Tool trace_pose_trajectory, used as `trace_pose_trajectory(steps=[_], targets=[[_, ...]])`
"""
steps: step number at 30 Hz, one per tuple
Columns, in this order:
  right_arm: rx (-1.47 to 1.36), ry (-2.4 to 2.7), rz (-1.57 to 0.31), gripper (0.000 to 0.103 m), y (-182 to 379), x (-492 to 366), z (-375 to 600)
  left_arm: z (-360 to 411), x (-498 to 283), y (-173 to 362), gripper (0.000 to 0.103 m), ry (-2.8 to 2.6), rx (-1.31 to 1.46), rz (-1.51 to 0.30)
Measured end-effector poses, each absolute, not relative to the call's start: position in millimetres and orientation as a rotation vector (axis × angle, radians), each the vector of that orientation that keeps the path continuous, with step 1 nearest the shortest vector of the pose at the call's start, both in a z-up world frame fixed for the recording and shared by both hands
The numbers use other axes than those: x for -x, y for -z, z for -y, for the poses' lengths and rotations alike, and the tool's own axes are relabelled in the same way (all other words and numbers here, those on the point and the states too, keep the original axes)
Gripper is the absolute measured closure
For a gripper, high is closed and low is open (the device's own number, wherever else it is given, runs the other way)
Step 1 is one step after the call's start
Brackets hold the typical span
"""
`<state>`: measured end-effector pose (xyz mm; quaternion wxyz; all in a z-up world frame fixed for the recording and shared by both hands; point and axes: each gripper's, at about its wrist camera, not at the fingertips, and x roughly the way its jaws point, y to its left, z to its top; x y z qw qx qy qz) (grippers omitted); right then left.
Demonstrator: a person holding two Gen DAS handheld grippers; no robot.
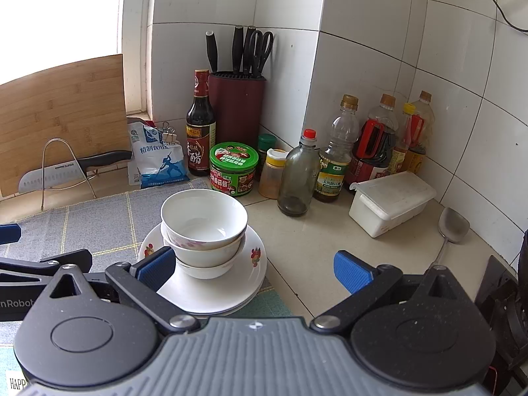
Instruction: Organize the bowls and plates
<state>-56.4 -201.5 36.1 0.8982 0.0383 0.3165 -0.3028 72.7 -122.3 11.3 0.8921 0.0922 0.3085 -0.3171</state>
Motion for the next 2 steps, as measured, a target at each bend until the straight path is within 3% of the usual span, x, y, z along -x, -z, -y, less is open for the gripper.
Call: trace_pose_trajectory(steps=[2], targets=[[-0.079,0.626,-0.656,0.0,-36.2,56.3,201.8,122.4,-72.9,-11.4,0.001,0.66,-0.193,-0.64]])
